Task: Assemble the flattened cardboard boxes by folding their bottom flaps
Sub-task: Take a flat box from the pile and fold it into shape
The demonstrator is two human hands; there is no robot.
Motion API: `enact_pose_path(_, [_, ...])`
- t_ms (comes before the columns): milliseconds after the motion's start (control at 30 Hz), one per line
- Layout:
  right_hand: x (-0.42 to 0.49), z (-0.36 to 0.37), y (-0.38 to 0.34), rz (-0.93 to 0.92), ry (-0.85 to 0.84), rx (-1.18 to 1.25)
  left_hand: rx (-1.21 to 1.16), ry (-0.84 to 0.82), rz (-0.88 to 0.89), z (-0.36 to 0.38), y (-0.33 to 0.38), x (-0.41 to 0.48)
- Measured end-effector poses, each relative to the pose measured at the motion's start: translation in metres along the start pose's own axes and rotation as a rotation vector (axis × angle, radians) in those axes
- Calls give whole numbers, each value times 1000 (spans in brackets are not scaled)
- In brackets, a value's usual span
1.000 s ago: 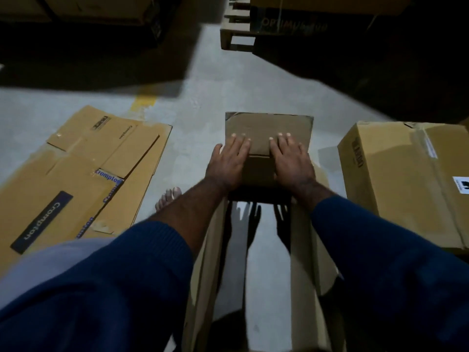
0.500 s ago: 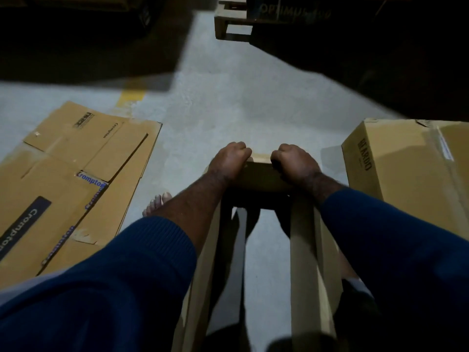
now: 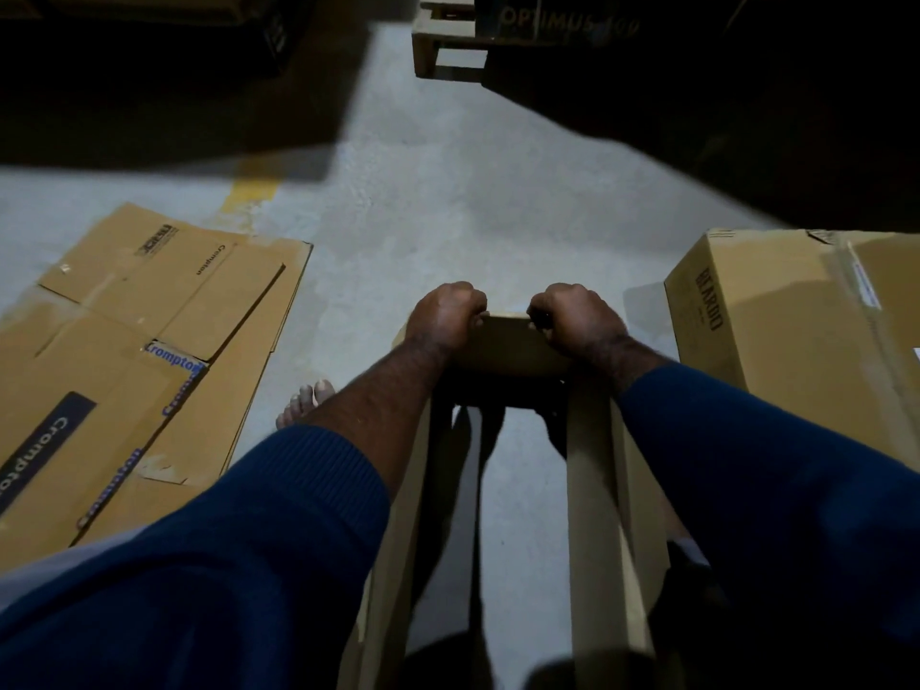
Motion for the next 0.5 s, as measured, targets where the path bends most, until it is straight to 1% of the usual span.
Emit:
enact_pose_path(67, [-9, 2, 12, 2, 26, 1, -39, 22, -24, -1, -9, -4])
enact_pose_path(167, [-19, 2, 34, 65, 64, -13, -98, 42, -87, -2, -27, -8])
enact_pose_path(233, [-23, 1, 41, 97, 80, 8, -116, 41, -93, -1, -33, -10])
enact_pose_path(500, [-13, -2, 40, 150, 19, 38, -103, 20, -123, -3, -29, -7])
Point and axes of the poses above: each hand's wrist, its own x-axis towards the middle knuckle, its own z-axis out of the palm, y = z × x, the point moved 2 cm from there along x, towards the middle knuckle, and after that the axes turned 10 degrees about -y, right-handed, at the moved point
